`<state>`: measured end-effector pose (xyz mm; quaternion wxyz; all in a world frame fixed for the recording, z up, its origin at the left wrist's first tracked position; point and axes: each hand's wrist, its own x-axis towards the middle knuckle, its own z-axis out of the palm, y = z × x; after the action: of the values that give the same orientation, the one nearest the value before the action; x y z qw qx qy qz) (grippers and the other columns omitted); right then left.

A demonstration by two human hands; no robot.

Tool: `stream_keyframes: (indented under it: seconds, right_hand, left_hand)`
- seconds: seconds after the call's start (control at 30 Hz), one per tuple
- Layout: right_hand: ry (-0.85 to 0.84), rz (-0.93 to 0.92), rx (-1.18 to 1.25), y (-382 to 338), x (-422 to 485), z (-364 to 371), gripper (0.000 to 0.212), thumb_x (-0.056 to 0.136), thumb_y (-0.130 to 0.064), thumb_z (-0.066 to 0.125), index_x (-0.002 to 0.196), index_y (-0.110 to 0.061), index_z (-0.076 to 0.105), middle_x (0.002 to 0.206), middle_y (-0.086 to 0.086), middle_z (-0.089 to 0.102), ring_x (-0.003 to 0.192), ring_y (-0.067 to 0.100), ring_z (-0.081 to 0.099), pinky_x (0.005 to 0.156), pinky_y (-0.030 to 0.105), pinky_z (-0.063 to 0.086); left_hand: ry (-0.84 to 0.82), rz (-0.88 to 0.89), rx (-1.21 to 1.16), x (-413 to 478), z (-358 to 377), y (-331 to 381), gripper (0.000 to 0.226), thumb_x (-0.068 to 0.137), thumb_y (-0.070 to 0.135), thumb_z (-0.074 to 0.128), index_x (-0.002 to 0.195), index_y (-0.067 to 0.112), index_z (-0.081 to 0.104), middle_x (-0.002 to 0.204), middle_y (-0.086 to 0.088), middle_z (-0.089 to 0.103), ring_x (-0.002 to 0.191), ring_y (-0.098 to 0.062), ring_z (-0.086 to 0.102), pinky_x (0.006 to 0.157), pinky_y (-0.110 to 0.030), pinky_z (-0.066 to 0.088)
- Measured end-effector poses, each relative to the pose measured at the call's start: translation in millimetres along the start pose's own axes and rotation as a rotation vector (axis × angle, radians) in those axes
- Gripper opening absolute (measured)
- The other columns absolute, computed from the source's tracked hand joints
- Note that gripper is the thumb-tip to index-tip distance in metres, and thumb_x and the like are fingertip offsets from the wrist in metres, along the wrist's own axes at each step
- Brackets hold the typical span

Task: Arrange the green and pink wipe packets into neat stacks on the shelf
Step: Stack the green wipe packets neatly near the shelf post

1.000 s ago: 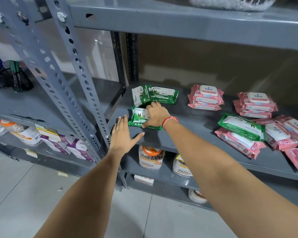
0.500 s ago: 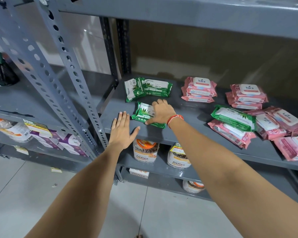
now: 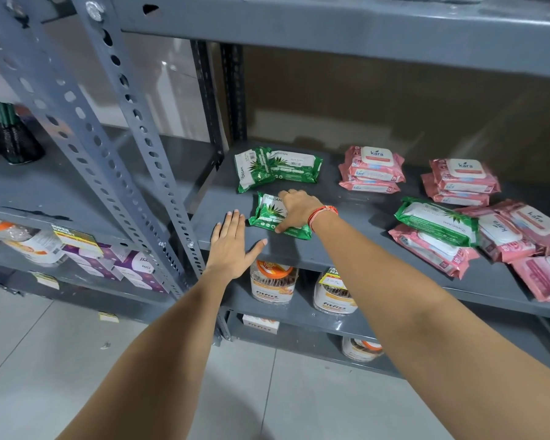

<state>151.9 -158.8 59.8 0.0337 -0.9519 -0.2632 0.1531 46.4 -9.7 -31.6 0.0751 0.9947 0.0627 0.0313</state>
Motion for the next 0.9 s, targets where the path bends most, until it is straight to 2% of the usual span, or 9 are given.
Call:
stream_keyframes:
  seconds: [0.17, 0.37, 0.5, 0.6, 0.73, 0.9]
  right_hand:
    - [-0.004, 0.01, 0.01, 0, 1, 1, 0.096, 0.068, -0.045, 0.08, 0.143, -0.011, 0.031, 0.141, 0.012, 0.043, 0.131, 0.032, 0.04, 0.106, 0.046, 0.038]
    - [0.103, -0.032, 0.113, 12, -11, 9, 0.102, 0.072, -0.054, 0.073, 0.148, -0.01, 0.023, 0.149, 0.014, 0.034, 0.138, 0.032, 0.03, 0.109, 0.05, 0.029]
    - [0.179, -0.01, 0.174, 36, -28, 1, 0.091, 0.078, -0.054, 0.068, 0.147, -0.01, 0.028, 0.149, 0.013, 0.034, 0.138, 0.033, 0.031, 0.11, 0.051, 0.03]
    - [0.298, 0.062, 0.19, 68, -45, -8, 0.076, 0.083, -0.046, 0.066, 0.142, -0.008, 0.039, 0.142, 0.016, 0.042, 0.131, 0.035, 0.041, 0.106, 0.047, 0.038]
    - [0.398, 0.257, 0.189, 119, -74, -15, 0.062, 0.082, -0.041, 0.068, 0.132, -0.008, 0.05, 0.132, 0.017, 0.051, 0.122, 0.036, 0.048, 0.1, 0.044, 0.043]
    - [0.348, 0.493, 0.171, 176, -106, -22, 0.076, 0.073, -0.05, 0.073, 0.133, -0.012, 0.047, 0.131, 0.016, 0.052, 0.12, 0.038, 0.048, 0.101, 0.048, 0.043]
  left_hand:
    - [-0.003, -0.003, 0.0, 0, 1, -1, 0.087, 0.086, 0.068, 0.017, 0.146, 0.005, 0.005, 0.157, -0.011, 0.005, 0.144, -0.021, 0.0, 0.115, -0.039, 0.0]
    - [0.008, -0.007, -0.008, 1, 2, -1, 0.089, 0.085, 0.069, 0.018, 0.146, 0.005, 0.007, 0.157, -0.01, 0.007, 0.144, -0.02, 0.0, 0.115, -0.04, 0.001]
    - [0.019, -0.01, -0.018, -1, 2, 1, 0.09, 0.085, 0.069, 0.02, 0.146, 0.004, 0.009, 0.157, -0.011, 0.008, 0.144, -0.021, 0.001, 0.116, -0.041, 0.003]
    - [0.013, -0.013, -0.007, -2, 2, 2, 0.092, 0.083, 0.07, 0.017, 0.145, 0.003, 0.009, 0.157, -0.012, 0.008, 0.144, -0.022, 0.001, 0.117, -0.042, 0.004]
    - [0.014, -0.018, -0.008, -4, 0, 5, 0.089, 0.086, 0.068, 0.02, 0.145, 0.002, 0.009, 0.156, -0.013, 0.008, 0.144, -0.023, 0.0, 0.117, -0.042, 0.003]
    - [0.05, -0.047, -0.011, -13, 3, 15, 0.083, 0.09, 0.062, 0.022, 0.145, 0.001, 0.012, 0.156, -0.014, 0.01, 0.144, -0.024, 0.0, 0.116, -0.042, 0.001]
